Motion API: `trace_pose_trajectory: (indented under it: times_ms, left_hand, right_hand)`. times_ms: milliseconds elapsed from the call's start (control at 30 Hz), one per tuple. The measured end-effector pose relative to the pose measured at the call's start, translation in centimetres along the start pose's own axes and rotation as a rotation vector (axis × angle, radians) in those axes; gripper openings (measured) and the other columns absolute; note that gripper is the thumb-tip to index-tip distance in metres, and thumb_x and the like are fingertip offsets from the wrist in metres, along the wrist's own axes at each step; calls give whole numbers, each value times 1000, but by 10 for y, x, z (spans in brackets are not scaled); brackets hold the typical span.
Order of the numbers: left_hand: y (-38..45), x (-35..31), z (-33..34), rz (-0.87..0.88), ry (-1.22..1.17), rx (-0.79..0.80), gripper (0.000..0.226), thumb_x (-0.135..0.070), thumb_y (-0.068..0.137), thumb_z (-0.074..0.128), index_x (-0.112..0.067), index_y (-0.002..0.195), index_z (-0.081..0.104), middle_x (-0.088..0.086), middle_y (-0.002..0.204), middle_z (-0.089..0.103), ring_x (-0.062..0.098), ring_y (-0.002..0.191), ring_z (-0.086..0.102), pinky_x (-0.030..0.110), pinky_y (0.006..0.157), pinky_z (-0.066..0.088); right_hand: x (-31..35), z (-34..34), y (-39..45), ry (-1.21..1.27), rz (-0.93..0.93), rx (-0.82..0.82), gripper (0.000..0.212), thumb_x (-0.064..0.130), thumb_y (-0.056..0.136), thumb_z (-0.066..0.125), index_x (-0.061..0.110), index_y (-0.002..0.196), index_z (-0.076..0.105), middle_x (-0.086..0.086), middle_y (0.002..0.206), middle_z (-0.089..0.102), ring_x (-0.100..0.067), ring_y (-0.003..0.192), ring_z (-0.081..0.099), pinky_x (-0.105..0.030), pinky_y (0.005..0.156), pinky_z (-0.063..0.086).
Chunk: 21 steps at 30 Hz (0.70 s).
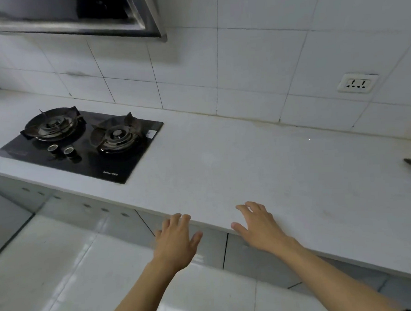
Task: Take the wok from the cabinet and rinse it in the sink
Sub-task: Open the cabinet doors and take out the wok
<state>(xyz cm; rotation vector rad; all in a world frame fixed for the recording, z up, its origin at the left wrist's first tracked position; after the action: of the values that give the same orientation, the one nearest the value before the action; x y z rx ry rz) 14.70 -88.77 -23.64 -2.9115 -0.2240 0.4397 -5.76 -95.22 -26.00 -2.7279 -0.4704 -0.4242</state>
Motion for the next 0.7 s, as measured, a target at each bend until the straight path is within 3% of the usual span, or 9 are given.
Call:
trace_pose_trajectory:
  times_ms: [233, 333, 433, 567, 633, 700]
  left_hand:
    - [21, 17, 13, 7, -113, 3, 57, -54, 93, 41, -20, 139, 34, 0, 144, 38, 23, 128, 37, 39, 102, 38]
    - [33, 27, 23, -54, -310, 35, 56, -49, 94, 45, -17, 138, 37, 3, 142, 43, 22, 126, 42, 35, 101, 38]
    - [38, 42, 43, -252, -696, 92, 55, -45, 94, 49, -12, 137, 39, 5, 132, 52, 21, 116, 52, 36, 98, 42]
    - [33, 59, 88, -684, -1367, 70, 44, -39, 96, 48, -3, 123, 48, 14, 111, 61, 28, 98, 63, 45, 89, 53]
    - [30, 57, 112, -884, -1728, 44, 44, -35, 98, 46, 3, 119, 46, 24, 112, 60, 35, 99, 63, 46, 91, 52]
    - [29, 49, 131, -984, -1943, 73, 51, -39, 99, 44, 7, 122, 45, 28, 116, 57, 40, 105, 60, 46, 94, 49]
  right_hand:
    - [-18, 15, 16, -3, 89, 22, 63, 52, 95, 44, 23, 148, 28, -8, 156, 23, -27, 142, 19, -41, 112, 26]
    - [-22, 21, 23, -26, 86, 40, 65, 50, 93, 50, 23, 148, 28, -8, 156, 22, -27, 142, 18, -41, 112, 27]
    - [-24, 30, 32, -18, 73, 47, 69, 45, 92, 57, 22, 149, 28, -8, 157, 20, -28, 143, 15, -39, 115, 26]
    - [-21, 46, 44, 74, 62, 35, 74, 39, 88, 66, 19, 150, 30, -8, 160, 12, -27, 146, 8, -36, 118, 16]
    - [-21, 55, 50, 100, 69, 15, 74, 38, 87, 68, 18, 149, 33, -7, 161, 12, -26, 147, 9, -35, 119, 14]
    - [-24, 66, 56, 90, 91, 10, 75, 39, 87, 68, 18, 150, 32, -8, 161, 13, -26, 147, 10, -36, 120, 13]
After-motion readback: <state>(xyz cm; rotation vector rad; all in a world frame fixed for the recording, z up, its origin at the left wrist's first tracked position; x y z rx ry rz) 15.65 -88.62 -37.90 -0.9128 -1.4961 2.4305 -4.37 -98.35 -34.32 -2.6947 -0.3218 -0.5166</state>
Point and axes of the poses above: each hand's wrist, its own y-axis towards the middle knuckle, its own z-axis out of the palm, x = y × z, the point moved 10 cm from there along y, towards the middle knuckle
